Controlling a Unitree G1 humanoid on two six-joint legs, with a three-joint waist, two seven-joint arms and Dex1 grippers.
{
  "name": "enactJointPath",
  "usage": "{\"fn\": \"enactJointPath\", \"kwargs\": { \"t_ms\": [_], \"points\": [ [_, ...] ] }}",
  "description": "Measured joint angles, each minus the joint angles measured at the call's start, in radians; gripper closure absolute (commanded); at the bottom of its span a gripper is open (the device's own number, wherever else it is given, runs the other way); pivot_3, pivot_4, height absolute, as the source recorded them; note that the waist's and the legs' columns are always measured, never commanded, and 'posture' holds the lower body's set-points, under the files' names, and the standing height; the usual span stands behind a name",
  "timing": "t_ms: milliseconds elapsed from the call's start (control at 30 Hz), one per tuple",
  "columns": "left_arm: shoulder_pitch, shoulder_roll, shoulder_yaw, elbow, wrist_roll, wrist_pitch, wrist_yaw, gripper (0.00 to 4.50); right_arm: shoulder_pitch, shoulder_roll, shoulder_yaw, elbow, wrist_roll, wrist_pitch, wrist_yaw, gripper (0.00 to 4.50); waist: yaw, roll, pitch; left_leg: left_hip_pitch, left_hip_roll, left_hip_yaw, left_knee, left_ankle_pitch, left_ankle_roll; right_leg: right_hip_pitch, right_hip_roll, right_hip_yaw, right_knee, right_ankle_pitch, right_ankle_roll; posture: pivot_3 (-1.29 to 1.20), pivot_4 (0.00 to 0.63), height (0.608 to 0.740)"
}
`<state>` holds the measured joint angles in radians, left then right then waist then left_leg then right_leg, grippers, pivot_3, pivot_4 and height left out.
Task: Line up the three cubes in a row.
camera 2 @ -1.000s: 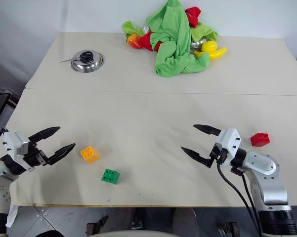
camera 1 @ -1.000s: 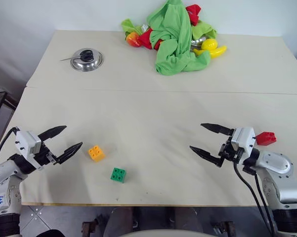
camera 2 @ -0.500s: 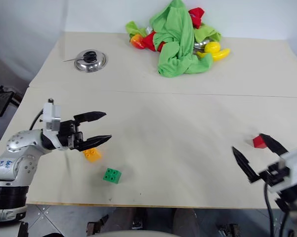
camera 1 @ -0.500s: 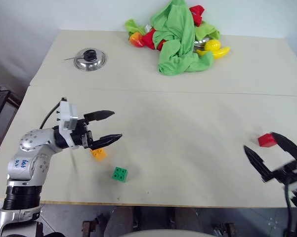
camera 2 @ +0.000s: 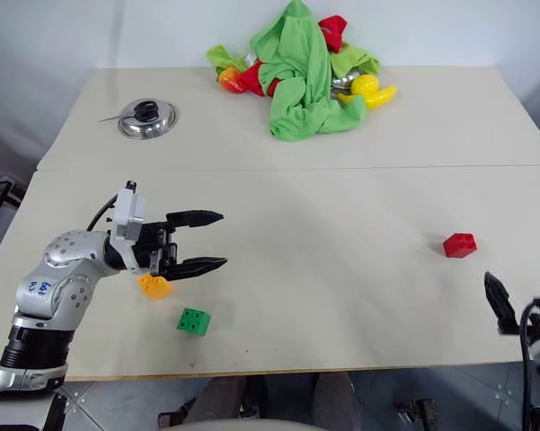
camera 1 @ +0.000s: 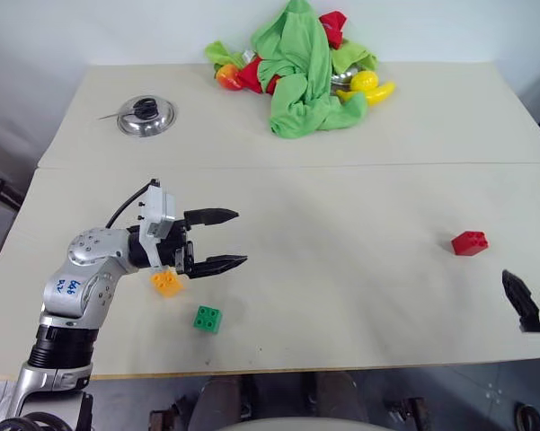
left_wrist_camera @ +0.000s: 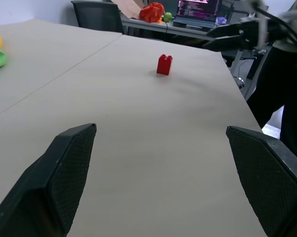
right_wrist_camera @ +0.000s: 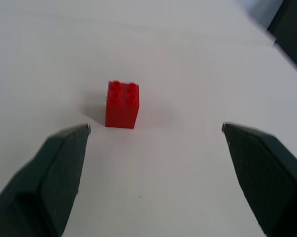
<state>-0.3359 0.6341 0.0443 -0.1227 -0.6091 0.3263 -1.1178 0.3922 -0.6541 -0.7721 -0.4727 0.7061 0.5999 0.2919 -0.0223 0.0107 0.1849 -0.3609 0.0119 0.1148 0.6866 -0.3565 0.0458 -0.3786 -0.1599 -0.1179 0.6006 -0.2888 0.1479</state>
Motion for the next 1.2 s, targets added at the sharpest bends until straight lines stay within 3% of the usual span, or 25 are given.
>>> {"fn": "enactJointPath", "kwargs": {
  "t_ms": [133,300,433,533,767,867,967,1067,1200],
  "points": [
    [-0.006,-0.003,-0.011,0.0,0.01,-0.005,-0.007,0.02,-0.167,-0.137,0.053,0.083,0.04,0.217,-0.038,0.0,0.01,0.0,0.0,-0.001,0.0,0.0,0.0,0.0,0.0,-0.001,0.0,-0.001,0.0,0.0,0.0,0.0,0.15,0.74],
    [0.007,-0.006,-0.012,-0.006,0.031,-0.032,-0.001,0.02,-0.319,-0.157,0.153,0.216,0.032,0.364,-0.057,0.0,0.027,0.0,0.0,-0.015,-0.003,0.001,0.005,0.0,0.002,-0.013,-0.002,-0.001,0.004,0.0,0.0,0.0,0.15,0.74],
    [0.041,-0.008,-0.004,-0.03,0.035,-0.047,0.024,0.02,-0.378,-0.161,0.186,0.247,0.019,0.405,-0.044,0.0,0.029,0.0,0.0,-0.016,-0.003,0.001,0.005,0.0,0.002,-0.013,-0.001,-0.002,0.004,0.0,0.001,0.0,0.15,0.74],
    [0.066,-0.009,0.003,-0.045,0.035,-0.055,0.043,0.0,-0.394,-0.161,0.234,0.296,-0.034,0.382,-0.038,0.59,0.03,0.0,0.0,-0.016,-0.003,0.002,0.006,0.0,0.002,-0.013,-0.001,-0.001,0.004,0.001,0.001,0.0,0.15,0.74],
    [0.078,-0.017,0.016,-0.067,0.041,-0.079,0.072,0.0,-0.427,-0.163,0.301,0.372,-0.126,0.294,0.054,2.9,0.024,0.0,0.0,-0.015,-0.002,0.003,0.007,0.0,0.002,-0.013,-0.001,0.0,0.004,0.001,0.002,0.0,0.15,0.74],
    [0.088,-0.017,0.018,-0.067,0.042,-0.085,0.078,0.0,-0.437,-0.178,0.321,0.384,-0.161,0.211,0.127,3.02,0.022,0.0,0.0,-0.015,-0.002,0.003,0.007,0.0,0.002,-0.013,-0.001,0.0,0.004,0.001,0.002,0.0,0.15,0.74],
    [0.089,-0.017,0.019,-0.066,0.044,-0.089,0.081,0.0,-0.449,-0.226,0.349,0.392,-0.194,0.074,0.268,3.02,0.021,0.0,0.0,-0.015,-0.002,0.004,0.007,0.0,0.002,-0.013,0.0,0.0,0.004,0.001,0.002,0.0,0.15,0.74],
    [0.09,-0.017,0.023,-0.063,0.046,-0.092,0.08,0.0,-0.449,-0.285,0.398,0.349,-0.175,-0.106,0.568,3.02,0.021,0.0,0.0,-0.015,0.0,0.003,0.007,0.0,0.002,-0.013,0.001,0.0,0.003,0.001,0.002,0.0,0.15,0.74],
    [0.084,-0.017,0.029,-0.045,0.047,-0.097,0.077,0.0,-0.53,-0.388,0.6,0.397,-0.229,-0.288,0.933,3.02,0.02,-0.002,0.001,-0.014,0.0,0.004,0.009,0.0,0.002,-0.012,0.002,0.0,0.003,0.002,0.003,0.0,0.15,0.74]
  ]
}}
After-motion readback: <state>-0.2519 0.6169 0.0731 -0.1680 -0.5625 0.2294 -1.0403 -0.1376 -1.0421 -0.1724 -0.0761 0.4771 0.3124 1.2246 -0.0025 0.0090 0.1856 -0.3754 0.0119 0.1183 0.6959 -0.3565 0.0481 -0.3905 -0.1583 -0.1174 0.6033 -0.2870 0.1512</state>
